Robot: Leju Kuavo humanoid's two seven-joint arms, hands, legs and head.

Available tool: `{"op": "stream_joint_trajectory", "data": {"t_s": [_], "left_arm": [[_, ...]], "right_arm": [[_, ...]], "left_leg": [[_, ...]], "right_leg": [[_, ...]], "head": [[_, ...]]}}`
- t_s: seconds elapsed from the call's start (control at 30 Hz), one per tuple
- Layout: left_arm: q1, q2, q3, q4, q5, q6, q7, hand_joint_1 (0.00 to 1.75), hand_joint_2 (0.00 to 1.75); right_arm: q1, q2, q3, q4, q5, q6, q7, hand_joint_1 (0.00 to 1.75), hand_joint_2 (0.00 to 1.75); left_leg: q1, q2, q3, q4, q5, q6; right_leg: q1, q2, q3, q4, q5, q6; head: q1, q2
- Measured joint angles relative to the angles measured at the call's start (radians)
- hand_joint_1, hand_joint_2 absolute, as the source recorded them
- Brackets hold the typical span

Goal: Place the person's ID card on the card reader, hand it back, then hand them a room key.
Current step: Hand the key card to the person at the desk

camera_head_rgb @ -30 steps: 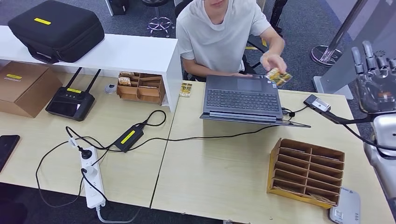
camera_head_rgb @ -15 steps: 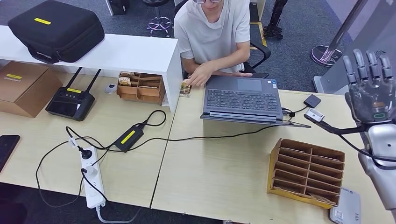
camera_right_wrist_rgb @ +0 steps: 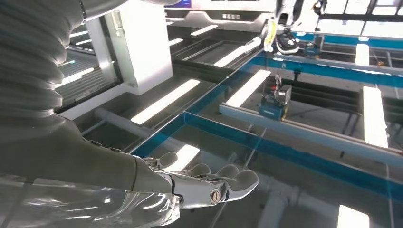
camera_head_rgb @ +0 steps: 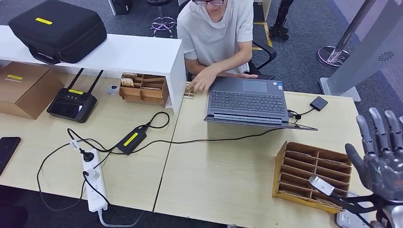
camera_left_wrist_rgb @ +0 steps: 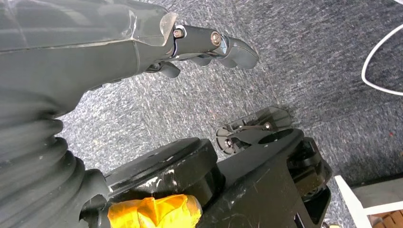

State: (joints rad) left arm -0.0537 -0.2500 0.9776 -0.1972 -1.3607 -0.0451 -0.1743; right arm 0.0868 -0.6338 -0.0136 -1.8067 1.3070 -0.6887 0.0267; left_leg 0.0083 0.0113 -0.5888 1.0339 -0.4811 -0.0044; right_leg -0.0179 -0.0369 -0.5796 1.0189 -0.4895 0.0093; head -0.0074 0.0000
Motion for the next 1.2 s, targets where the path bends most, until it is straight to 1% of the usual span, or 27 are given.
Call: {"op": "stream_joint_trajectory", "data": {"t_s": [0.17,0.33,0.47,0.6,0.73,0.8,0.87,0.93,1.03,1.13,1.2], "left_arm": [[0.003,-0.004,0.015,0.000,0.019,0.005,0.000,0.00,1.75],[0.005,-0.006,0.030,0.000,0.030,0.007,0.001,0.00,1.75],[0.004,-0.010,0.044,0.000,0.044,0.013,0.018,0.00,1.75],[0.002,-0.016,0.057,0.000,0.056,0.022,0.034,0.00,1.75],[0.001,-0.021,0.071,0.000,0.065,0.026,0.038,0.00,1.75],[0.000,-0.022,0.076,0.000,0.069,0.028,0.040,0.00,1.75],[-0.001,-0.023,0.081,0.000,0.073,0.030,0.041,0.00,1.75],[-0.001,-0.024,0.088,0.000,0.076,0.032,0.042,0.00,1.75],[-0.002,-0.026,0.095,0.000,0.076,0.035,0.043,0.00,1.75],[-0.002,-0.028,0.099,0.000,0.076,0.035,0.044,0.00,1.75],[-0.002,-0.028,0.100,0.000,0.076,0.035,0.044,0.00,1.75]], "right_arm": [[0.154,0.038,-0.074,-0.140,-0.020,-0.004,-0.030,0.00,1.75],[0.241,0.084,-0.128,-0.221,-0.036,-0.004,-0.069,0.00,1.75],[0.299,0.144,-0.164,-0.271,-0.058,-0.004,-0.130,0.00,1.75],[0.352,0.219,-0.204,-0.309,-0.107,-0.004,-0.222,0.00,1.75],[0.411,0.293,-0.232,-0.344,-0.139,-0.004,-0.287,0.00,1.75],[0.437,0.327,-0.241,-0.356,-0.143,-0.004,-0.300,0.00,0.87],[0.467,0.351,-0.244,-0.361,-0.128,-0.004,-0.290,0.00,0.00],[0.496,0.370,-0.242,-0.362,-0.105,-0.004,-0.264,0.00,0.00],[0.525,0.382,-0.230,-0.359,-0.074,-0.004,-0.223,0.00,0.00],[0.542,0.391,-0.217,-0.355,-0.061,-0.004,-0.207,0.00,0.00],[0.547,0.395,-0.213,-0.353,-0.060,-0.004,-0.205,0.00,0.87]], "left_leg": [[0.000,0.001,0.000,0.000,0.000,0.000],[0.000,0.002,0.001,0.000,0.000,0.000],[0.000,0.002,0.002,0.000,0.000,0.000],[0.000,0.003,0.002,0.000,0.000,0.000],[0.000,0.003,0.002,0.000,-0.001,-0.001],[0.000,0.003,0.002,0.000,-0.001,-0.001],[0.000,0.004,0.002,0.000,-0.001,-0.001],[0.000,0.005,0.002,0.000,-0.001,-0.001],[0.000,0.007,0.002,0.000,-0.001,-0.001],[0.000,0.007,0.003,0.000,-0.001,-0.001],[0.000,0.007,0.003,0.000,-0.001,-0.001]], "right_leg": [[0.000,0.001,0.000,0.000,0.000,0.000],[0.000,0.002,0.000,0.000,0.000,0.000],[0.000,0.002,0.000,0.000,0.000,0.000],[0.000,0.002,0.000,0.000,0.000,0.000],[0.000,0.003,0.000,0.000,0.000,-0.001],[0.000,0.003,0.000,0.000,-0.001,-0.001],[0.000,0.003,0.000,0.000,-0.001,-0.001],[0.000,0.004,0.000,0.000,-0.001,-0.001],[0.000,0.006,0.000,0.000,-0.001,-0.001],[0.000,0.006,0.000,0.000,-0.001,-0.001],[0.000,0.006,0.000,0.000,-0.001,-0.001]], "head": [[0.000,0.000],[0.000,0.000],[0.000,0.000],[0.000,0.000],[0.000,0.000],[0.000,0.000],[0.000,0.000],[0.000,0.000],[0.000,0.000],[0.000,0.000],[0.000,0.000]]}}
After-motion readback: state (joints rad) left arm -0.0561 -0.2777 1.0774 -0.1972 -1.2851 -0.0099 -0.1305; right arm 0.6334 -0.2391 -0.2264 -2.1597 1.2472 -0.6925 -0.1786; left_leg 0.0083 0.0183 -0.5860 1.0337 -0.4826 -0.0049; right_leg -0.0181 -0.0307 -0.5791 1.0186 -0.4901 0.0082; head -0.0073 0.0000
